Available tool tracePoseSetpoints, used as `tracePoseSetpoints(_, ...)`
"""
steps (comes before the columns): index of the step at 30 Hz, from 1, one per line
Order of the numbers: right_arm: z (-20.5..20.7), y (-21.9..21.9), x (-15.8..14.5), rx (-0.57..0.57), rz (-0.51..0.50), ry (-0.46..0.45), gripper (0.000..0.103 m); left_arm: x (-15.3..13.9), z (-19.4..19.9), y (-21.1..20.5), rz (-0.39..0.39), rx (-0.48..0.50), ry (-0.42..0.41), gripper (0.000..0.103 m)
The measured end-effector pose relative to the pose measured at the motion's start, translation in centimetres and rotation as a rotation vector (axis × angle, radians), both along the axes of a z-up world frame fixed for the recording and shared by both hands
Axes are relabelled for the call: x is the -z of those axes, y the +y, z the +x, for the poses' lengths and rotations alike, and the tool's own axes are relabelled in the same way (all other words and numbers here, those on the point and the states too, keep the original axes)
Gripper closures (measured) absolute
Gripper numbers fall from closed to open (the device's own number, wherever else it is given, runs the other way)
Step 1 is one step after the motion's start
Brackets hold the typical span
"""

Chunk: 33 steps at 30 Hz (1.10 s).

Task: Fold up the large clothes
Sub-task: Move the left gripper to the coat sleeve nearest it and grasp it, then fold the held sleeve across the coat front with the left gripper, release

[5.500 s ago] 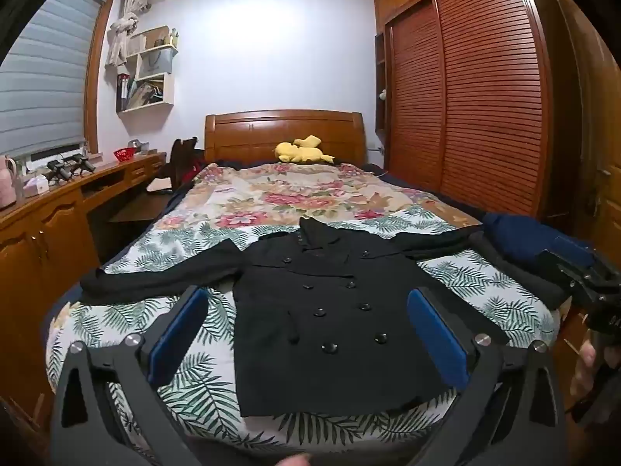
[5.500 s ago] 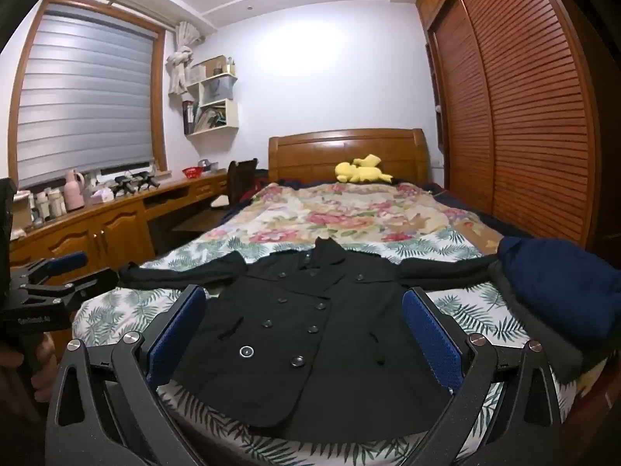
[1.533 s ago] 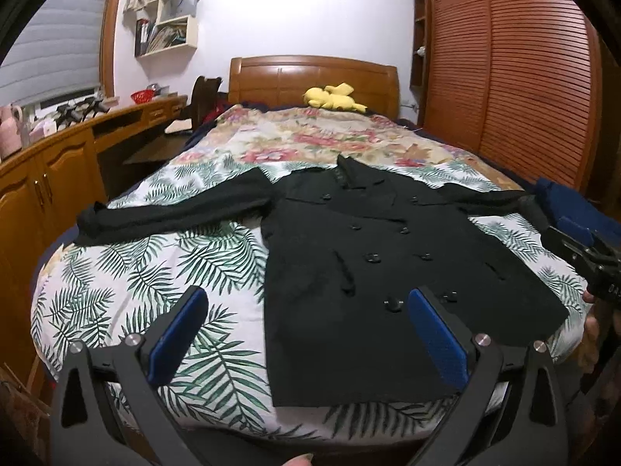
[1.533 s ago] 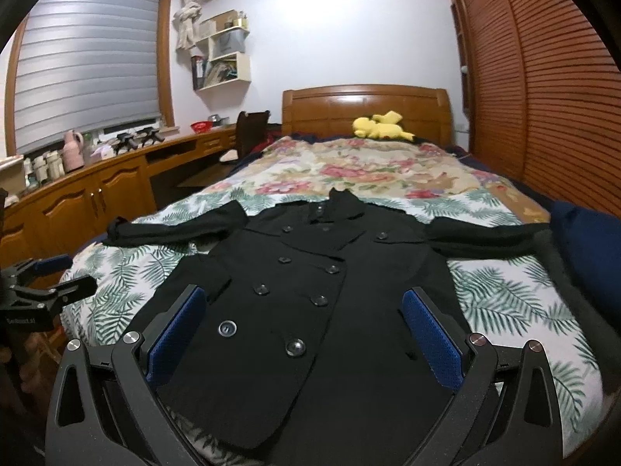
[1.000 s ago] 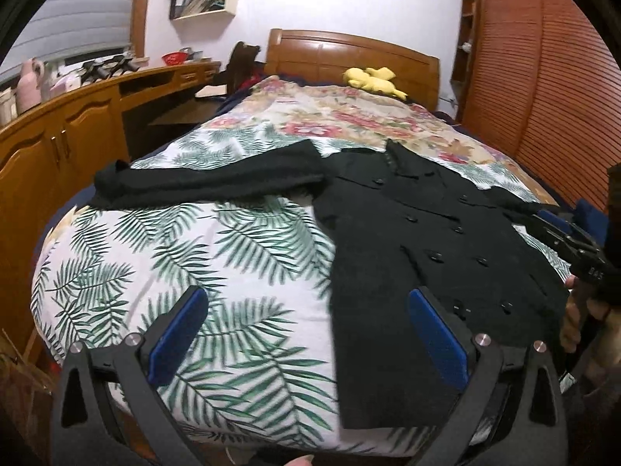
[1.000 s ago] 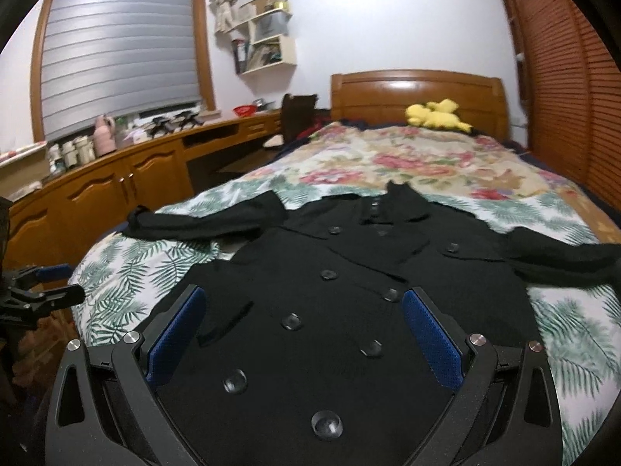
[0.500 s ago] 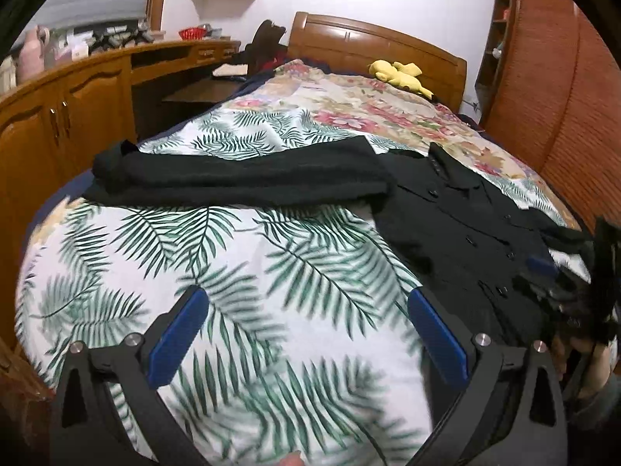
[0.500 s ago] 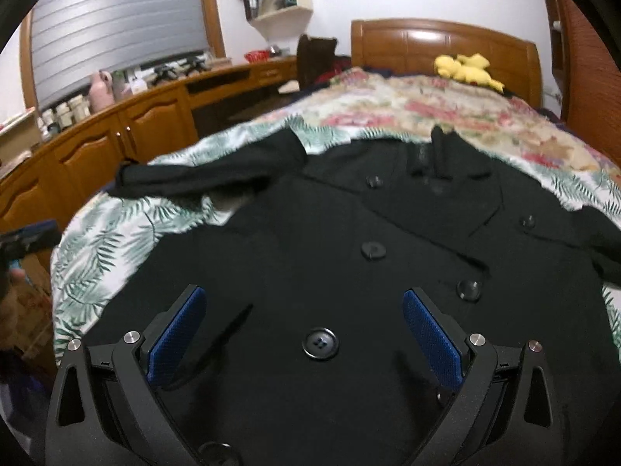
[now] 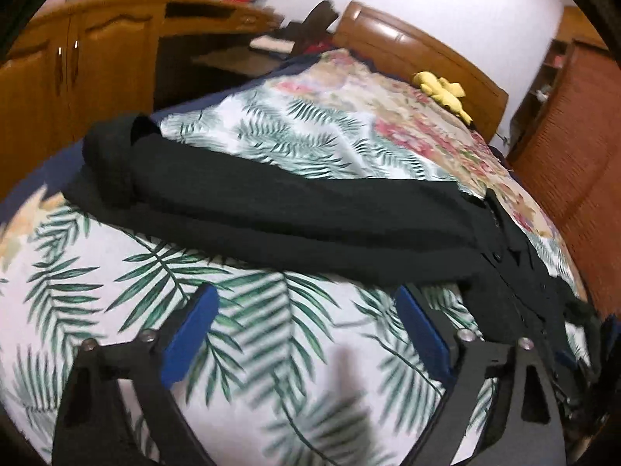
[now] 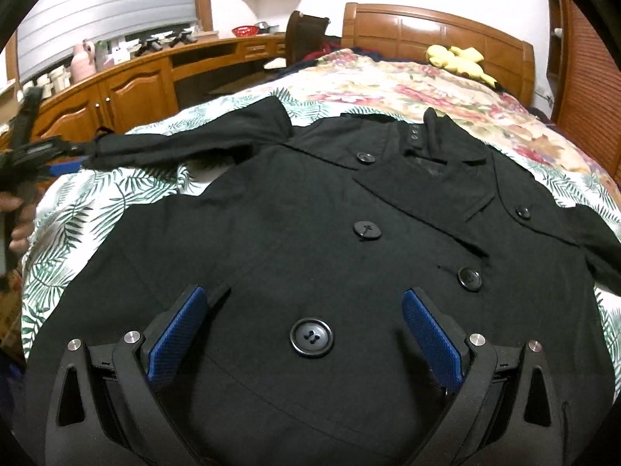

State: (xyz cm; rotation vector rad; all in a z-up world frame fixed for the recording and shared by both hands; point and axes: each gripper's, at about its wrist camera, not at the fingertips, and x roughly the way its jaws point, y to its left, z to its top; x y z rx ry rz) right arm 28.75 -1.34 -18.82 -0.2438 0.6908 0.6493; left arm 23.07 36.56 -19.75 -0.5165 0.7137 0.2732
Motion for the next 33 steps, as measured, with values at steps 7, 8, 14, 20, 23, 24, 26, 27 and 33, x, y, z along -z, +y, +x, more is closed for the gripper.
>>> tracePoseSetpoints(7, 0.4, -0.5, 0.0, 0.021, 0.032, 0.021, 0.001, 2.4, 1.5, 3.9, -0.121, -0.080, 0.033, 0.026)
tracePoseSetpoints(8, 0.4, -0.4, 0.0, 0.017, 0.033, 0.020, 0.001, 2.6, 1.6, 4.2, -0.138, -0.089, 0.035, 0.026)
tracePoseSetpoints(14, 0.1, -0.6, -0.1, 0.015, 0.041, 0.012, 0.000, 3.0, 2.8, 6.1, -0.235, -0.149, 0.002, 0.038)
tracePoseSetpoints(20, -0.7, -1.7, -0.5, 0.024, 0.048, 0.004, 0.000, 2.3, 5.1, 5.6, -0.149, -0.116, 0.049, 0.095)
tracePoseSetpoints(23, -1.1, -2.3, -0.8, 0.022, 0.048, -0.012, 0.000, 0.9, 5.6, 5.0, -0.095, -0.118, 0.045, 0.097)
tracePoseSetpoints(24, -1.2, -2.6, -1.0, 0.021, 0.045, -0.016, 0.000, 0.3, 5.5, 4.8, -0.085, -0.119, 0.033, 0.098)
tracePoseSetpoints(26, -1.2, -3.1, -1.3, 0.031, 0.039, -0.036, 0.000, -1.2, 5.6, 3.7, -0.060, -0.106, 0.006, 0.099)
tracePoseSetpoints(27, -1.2, -3.4, -1.5, 0.034, 0.042, -0.042, 0.000, -1.9, 5.6, 3.1, -0.044, -0.100, -0.001, 0.099)
tracePoseSetpoints(33, -1.6, -5.1, -3.3, 0.036, 0.065, -0.038, 0.000, -7.0, 6.8, -1.6, 0.028, -0.034, -0.056, 0.101)
